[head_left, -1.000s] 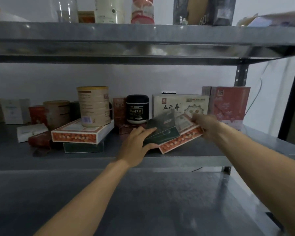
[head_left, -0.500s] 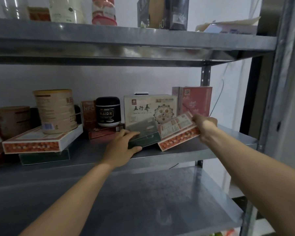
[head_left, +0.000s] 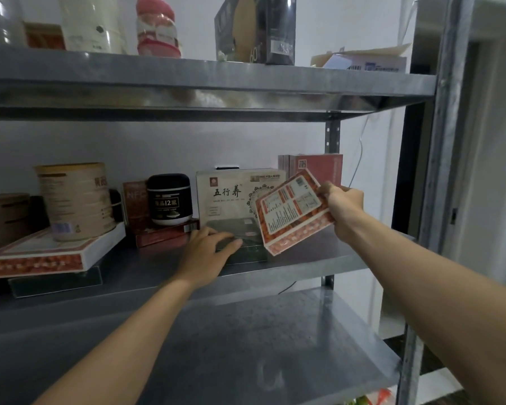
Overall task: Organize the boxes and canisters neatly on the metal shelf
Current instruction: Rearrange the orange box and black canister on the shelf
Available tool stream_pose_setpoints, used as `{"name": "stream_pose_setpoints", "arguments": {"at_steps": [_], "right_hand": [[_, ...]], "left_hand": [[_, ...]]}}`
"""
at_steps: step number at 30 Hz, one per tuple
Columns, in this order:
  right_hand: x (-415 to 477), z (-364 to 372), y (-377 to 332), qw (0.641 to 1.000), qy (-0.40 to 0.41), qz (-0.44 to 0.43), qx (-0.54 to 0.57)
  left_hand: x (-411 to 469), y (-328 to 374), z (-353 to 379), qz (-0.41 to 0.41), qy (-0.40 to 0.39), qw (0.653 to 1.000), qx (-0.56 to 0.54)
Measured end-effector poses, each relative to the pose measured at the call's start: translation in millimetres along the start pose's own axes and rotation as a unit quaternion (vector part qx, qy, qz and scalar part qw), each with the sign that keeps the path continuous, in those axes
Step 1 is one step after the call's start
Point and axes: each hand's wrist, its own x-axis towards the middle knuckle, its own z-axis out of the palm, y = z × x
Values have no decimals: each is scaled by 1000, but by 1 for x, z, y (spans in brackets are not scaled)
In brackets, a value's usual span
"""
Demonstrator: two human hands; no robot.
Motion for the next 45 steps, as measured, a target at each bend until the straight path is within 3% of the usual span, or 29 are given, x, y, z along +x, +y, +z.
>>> {"name": "stream_pose_setpoints", "arguments": {"at_steps": [4, 9, 12, 15, 20, 24, 27, 30, 34, 36, 40, 45], "right_hand": [[-7, 13, -10, 999, -21, -28, -2], [-21, 35, -27, 991, -68, -102, -46], [-35, 50, -35, 980, -106, -149, -83], [-51, 65, -38, 953, -164, -214, -135], [-72, 84, -38, 879, -297, -311, -207], [-76, 97, -29, 838, -374, -341, -206], [-77, 104, -16, 815, -415, -332, -230], [-77, 106, 5, 830, -415, -301, -217], [-76, 110, 40, 935, -280, -174, -129], [-69, 116, 54, 954, -243, -95, -150], [-63, 121, 58, 921, -270, -106, -259], [-53, 104, 59, 872, -282, -166, -363]], "left_hand": [[1, 11, -3, 1, 29, 997, -74], [1, 15, -10, -12, 1, 994, -105], [2, 19, -21, -59, 8, 974, -219], [3, 27, -41, -115, 26, 922, -369], [4, 13, -69, -225, 35, 804, -549], [-1, -5, -79, -237, -13, 710, -663], [-14, -12, -89, -232, -45, 671, -703], [-28, -19, -94, -232, -40, 682, -693], [-39, -35, -88, -224, -26, 719, -658], [-39, -44, -85, -215, -12, 726, -653], [-32, -56, -77, -198, 25, 758, -621], [-27, -49, -70, -188, 33, 765, -615]]}}
